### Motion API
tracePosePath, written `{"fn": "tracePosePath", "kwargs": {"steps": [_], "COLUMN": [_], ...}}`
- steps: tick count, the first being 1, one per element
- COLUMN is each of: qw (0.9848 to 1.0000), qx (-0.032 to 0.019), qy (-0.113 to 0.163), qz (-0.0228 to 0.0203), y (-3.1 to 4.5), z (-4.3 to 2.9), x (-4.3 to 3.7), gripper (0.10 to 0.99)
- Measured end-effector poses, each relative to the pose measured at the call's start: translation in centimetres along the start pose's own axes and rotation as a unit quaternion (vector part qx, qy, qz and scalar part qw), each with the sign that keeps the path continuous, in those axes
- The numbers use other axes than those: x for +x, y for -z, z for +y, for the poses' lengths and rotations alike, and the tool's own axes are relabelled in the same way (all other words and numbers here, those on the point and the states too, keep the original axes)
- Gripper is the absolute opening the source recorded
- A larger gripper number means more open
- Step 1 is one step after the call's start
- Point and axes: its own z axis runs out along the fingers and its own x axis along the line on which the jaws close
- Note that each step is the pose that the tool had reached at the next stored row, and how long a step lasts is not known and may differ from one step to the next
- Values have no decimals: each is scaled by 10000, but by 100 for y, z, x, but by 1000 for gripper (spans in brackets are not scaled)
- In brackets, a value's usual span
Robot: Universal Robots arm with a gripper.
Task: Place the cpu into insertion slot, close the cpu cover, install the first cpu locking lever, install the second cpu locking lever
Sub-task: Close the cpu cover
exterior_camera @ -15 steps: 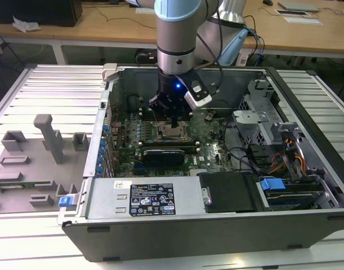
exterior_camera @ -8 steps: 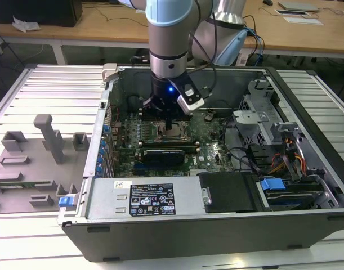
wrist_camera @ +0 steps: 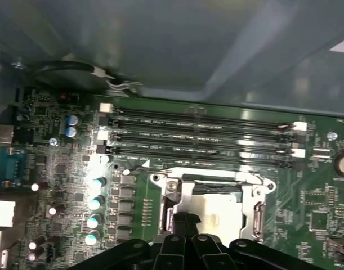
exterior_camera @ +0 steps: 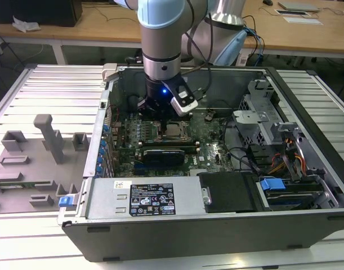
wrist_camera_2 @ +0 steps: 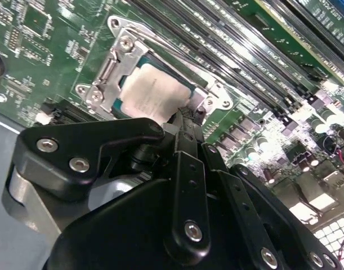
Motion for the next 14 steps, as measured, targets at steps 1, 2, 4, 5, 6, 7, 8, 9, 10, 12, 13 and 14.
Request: {"fn": "tracePosePath", "kwargs": {"steps": [1,2,4,5,6,7,8,9,10,12,13,14], "qw": [10000,10000,10000,10000,10000,10000,10000,10000,10000,10000,10000,10000], "qx": [-7,-16,-30,-36,-37,-38,-39,-40,-41,-43,-42,-43], "qy": [0,-1,-2,-1,-1,-1,-2,-2,-2,-2,-2,-2], "qz": [-1,-1,-2,-2,-1,0,-1,-1,-2,-3,-3,-4], "y": [-12,-33,-60,-76,-85,-94,-105,-107,-109,-110,-110,-106], "z": [-4,-7,-9,-10,-11,-12,-12,-12,-12,-11,-11,-11], "x": [9,22,33,36,38,39,40,40,39,39,39,39], "gripper": [106,106,106,106,106,106,106,106,106,106,106,106]}}
